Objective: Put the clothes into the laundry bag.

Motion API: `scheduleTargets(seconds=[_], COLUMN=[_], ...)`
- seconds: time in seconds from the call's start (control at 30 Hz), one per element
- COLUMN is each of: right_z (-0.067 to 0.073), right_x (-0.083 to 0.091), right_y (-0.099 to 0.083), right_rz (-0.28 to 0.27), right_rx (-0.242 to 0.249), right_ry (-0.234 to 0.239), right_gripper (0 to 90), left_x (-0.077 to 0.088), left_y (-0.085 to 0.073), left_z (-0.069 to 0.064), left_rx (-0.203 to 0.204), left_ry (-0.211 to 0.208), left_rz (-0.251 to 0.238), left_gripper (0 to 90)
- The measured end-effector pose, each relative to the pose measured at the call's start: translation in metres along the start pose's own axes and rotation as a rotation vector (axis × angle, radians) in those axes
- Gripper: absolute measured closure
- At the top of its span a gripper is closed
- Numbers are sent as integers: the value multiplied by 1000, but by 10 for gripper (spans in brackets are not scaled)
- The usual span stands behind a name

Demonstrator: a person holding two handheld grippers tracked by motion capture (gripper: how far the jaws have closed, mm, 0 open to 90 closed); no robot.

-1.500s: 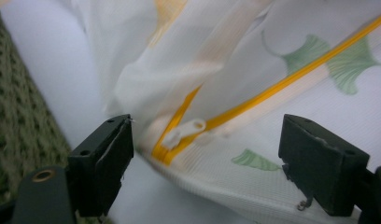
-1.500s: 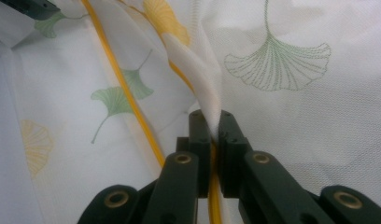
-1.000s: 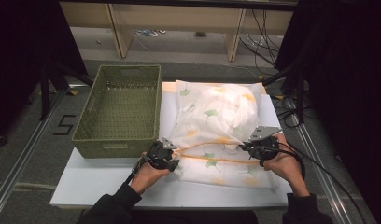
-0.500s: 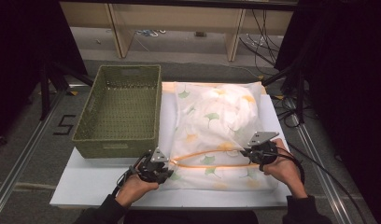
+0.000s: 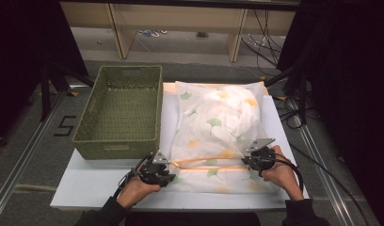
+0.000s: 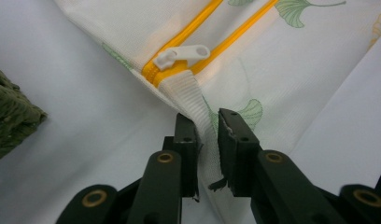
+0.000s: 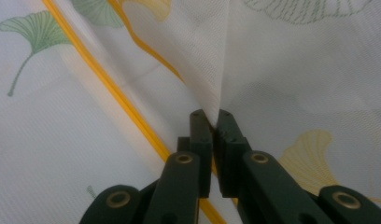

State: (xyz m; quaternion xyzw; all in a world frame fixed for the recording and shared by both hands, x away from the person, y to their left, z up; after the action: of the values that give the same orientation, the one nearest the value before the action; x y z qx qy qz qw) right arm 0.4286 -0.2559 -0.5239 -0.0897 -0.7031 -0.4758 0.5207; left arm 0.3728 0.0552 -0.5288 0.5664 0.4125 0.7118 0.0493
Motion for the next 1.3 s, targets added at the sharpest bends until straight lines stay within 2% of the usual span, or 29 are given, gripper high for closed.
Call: scheduleTargets(seconds=[0.03, 0.07, 0.1, 0.17, 0.2, 0.27, 0.33, 0.37, 0.43, 0.47, 0.53, 0.57, 0.63, 0.67, 0.7, 0.77, 0.8, 0.83, 0.9, 0.93, 0.97, 1.17, 1.23, 1.27, 1.3], right_z=[0, 0, 0, -1, -2, -4, -4, -5, -8, -9, -10, -8, -4, -2, 2, 8, 11, 13, 18, 21, 23, 37, 41, 47, 48], right_x=[0, 0, -1, -1, 1, -1, 0, 2, 6, 12, 18, 27, 34, 39, 40, 45, 46, 48, 50, 51, 52, 49, 46, 44, 43], right_y=[-1, -1, -1, -1, -1, -1, 0, 2, 8, 12, 18, 22, 27, 33, 34, 38, 39, 40, 43, 43, 45, 52, 52, 52, 54], right_rz=[6, 7, 7, 4, 15, 0, -4, -26, -66, -97, -133, -146, -169, -201, -197, -214, -212, -211, -220, -214, -227, -244, -235, -226, -237], right_rx=[-9, 6, 5, 2, -7, -9, -14, -44, -68, -110, -114, -133, -140, -100, -101, -59, -52, -42, -37, -49, -26, -27, -14, -18, 7], right_ry=[1, -2, -2, -2, 5, -7, -6, -12, -17, -20, -20, -24, -9, -5, 16, 35, 45, 46, 53, 68, 74, 92, 97, 120, 116], right_gripper=[879, 880, 880, 878, 875, 856, 800, 731, 616, 551, 510, 491, 454, 434, 425, 411, 400, 398, 390, 388, 388, 383, 391, 391, 391], left_x=[0, 0, 0, 1, 1, 1, 2, 3, 4, 5, 5, 5, 5, 5, 5, 6, 5, 3, 1, 1, 1, -1, 0, 1, 1], left_y=[0, 1, 2, 3, 5, 6, 7, 8, 10, 9, 10, 9, 9, 9, 8, 7, 6, 6, 7, 7, 7, 9, 11, 11, 10], left_z=[0, -1, -3, -5, -8, -10, -11, -12, -13, -13, -12, -12, -10, -9, -6, -1, 1, 2, 4, 6, 7, 10, 13, 16, 16], left_rx=[0, 5, 21, -6, 1, 7, -6, -4, -5, 1, -11, -10, -4, 25, 22, 35, 40, 79, 95, 103, 97, 115, 148, 130, 131], left_ry=[0, -2, -5, -8, -10, -29, -19, -31, -19, -25, -28, -21, -26, -15, -12, -4, -15, -28, -34, -30, -37, -45, -46, -41, -48], left_rz=[2, -8, -16, -6, -23, -33, -45, -51, -64, -61, -64, -62, -65, -66, -65, -61, -56, -59, -72, -75, -71, -69, -85, -80, -83], left_gripper=[766, 765, 763, 764, 765, 794, 816, 826, 835, 841, 845, 845, 840, 821, 804, 779, 755, 736, 690, 682, 683, 634, 634, 639, 654])
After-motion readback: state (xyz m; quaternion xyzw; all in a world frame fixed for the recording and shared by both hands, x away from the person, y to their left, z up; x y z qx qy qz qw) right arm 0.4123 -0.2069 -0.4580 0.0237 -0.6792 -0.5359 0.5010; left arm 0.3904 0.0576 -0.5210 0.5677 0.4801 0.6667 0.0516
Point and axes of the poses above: each handheld gripper's, and its own axes: x roughly backward along the jaws, y roughly out of its top, z roughly to its left, the point moved 7 cm from there along -x, roughly forward along the jaws, and after that the axes turned 12 degrees about -x, right-handed, at the moved point
